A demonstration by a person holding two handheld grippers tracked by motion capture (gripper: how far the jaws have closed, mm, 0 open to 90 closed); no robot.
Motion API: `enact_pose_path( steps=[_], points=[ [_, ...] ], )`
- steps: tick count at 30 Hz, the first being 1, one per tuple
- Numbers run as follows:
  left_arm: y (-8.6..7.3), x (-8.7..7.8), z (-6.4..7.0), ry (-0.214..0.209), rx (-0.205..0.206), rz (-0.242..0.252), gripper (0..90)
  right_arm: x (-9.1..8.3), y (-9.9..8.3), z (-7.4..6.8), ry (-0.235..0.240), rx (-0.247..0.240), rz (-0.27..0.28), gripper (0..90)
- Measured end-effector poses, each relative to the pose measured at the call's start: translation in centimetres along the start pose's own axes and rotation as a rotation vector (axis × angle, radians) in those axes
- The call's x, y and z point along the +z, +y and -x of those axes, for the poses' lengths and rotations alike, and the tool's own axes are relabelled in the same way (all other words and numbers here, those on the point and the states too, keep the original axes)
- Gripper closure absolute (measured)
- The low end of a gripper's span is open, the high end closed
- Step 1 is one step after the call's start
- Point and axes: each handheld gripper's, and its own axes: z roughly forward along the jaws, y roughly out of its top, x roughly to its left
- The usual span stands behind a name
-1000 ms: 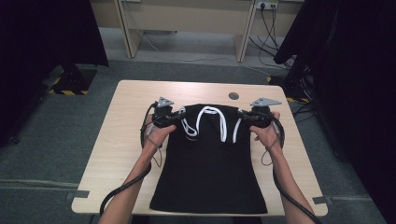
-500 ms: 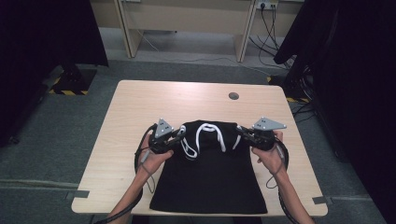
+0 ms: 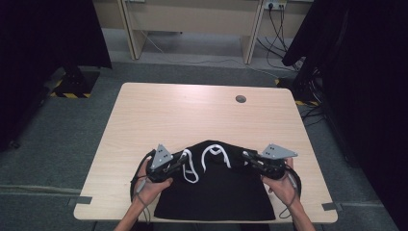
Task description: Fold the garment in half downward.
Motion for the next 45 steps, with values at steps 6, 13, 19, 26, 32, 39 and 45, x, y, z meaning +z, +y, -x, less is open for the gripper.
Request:
enact_pose_path(
  steps=[6, 13, 19, 26, 32, 39, 45],
  points=[
    [-1.9, -1.2, 0.3, -0.011, 0.0, -0.046, 75.8, -0.5, -1.9, -0.9, 0.019, 0.014, -0.051, 84.2],
    [-3.6, -2.1, 0.6, -0.026, -0.006, -0.082, 74.8, -0.9, -3.4, -0.9, 0.022, 0.054, -0.08, 83.0],
    [-2.9, -2.4, 0.8, -0.035, -0.026, -0.053, 58.9, -1.8, -2.6, -0.7, 0.015, 0.108, -0.066, 63.3],
    [0.0, -1.5, 0.3, -0.025, -0.05, -0.051, 26.3, -2.1, -0.5, -0.1, -0.014, 0.144, -0.064, 47.6],
    [1.1, 0.8, -0.1, -0.053, -0.122, -0.103, 21.6, 0.0, 0.3, -0.3, 0.02, 0.163, -0.143, 41.6],
    [1.5, 2.8, 0.2, -0.078, -0.056, -0.107, 43.7, 2.4, 0.2, -0.5, 0.066, 0.144, -0.208, 50.4],
    [1.5, 1.1, 0.1, -0.092, -0.009, -0.046, 77.8, 2.2, -0.3, 0.2, 0.107, 0.069, -0.193, 85.7]
  ],
)
